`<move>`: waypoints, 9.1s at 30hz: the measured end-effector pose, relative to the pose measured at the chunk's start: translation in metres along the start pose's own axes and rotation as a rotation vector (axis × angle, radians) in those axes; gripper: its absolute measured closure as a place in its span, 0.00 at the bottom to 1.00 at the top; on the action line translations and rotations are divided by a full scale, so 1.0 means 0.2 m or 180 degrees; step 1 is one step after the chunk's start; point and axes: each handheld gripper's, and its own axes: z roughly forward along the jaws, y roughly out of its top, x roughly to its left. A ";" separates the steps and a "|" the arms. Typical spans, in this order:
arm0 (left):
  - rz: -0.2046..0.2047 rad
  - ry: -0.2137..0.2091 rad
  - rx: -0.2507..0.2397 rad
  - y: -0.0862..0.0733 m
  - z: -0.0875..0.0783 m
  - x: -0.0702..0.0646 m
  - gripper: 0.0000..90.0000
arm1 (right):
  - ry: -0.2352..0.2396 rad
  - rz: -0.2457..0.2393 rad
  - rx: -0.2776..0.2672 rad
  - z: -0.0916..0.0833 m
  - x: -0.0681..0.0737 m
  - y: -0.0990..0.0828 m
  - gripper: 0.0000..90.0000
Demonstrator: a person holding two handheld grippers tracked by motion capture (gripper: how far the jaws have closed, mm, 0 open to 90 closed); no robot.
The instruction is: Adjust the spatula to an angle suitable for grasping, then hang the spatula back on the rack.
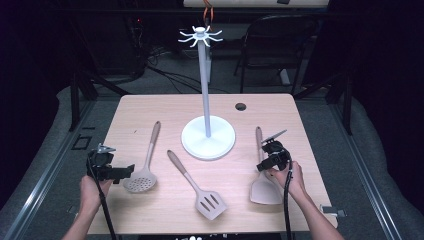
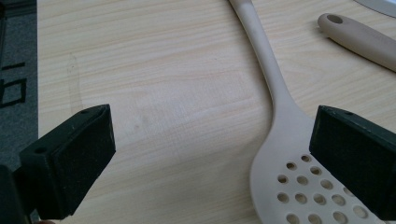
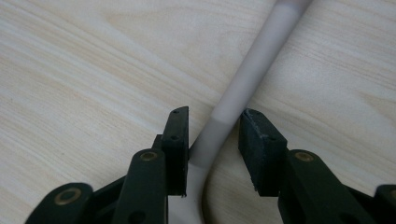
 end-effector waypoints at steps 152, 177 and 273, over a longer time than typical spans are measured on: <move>0.0574 -0.1155 -0.0697 0.42 -0.11 -0.70 0.01 | -0.0006 -0.1355 -0.1189 -0.34 0.60 0.10 0.87; 0.0562 -0.1938 -0.0956 0.63 -0.01 -1.12 0.35 | 0.0075 -0.1184 -0.1495 -0.37 0.60 0.08 0.87; 0.1100 -0.2038 -0.1687 1.17 -0.16 -0.91 0.85 | 0.0222 -0.1109 -0.1272 -0.33 0.32 -0.03 0.02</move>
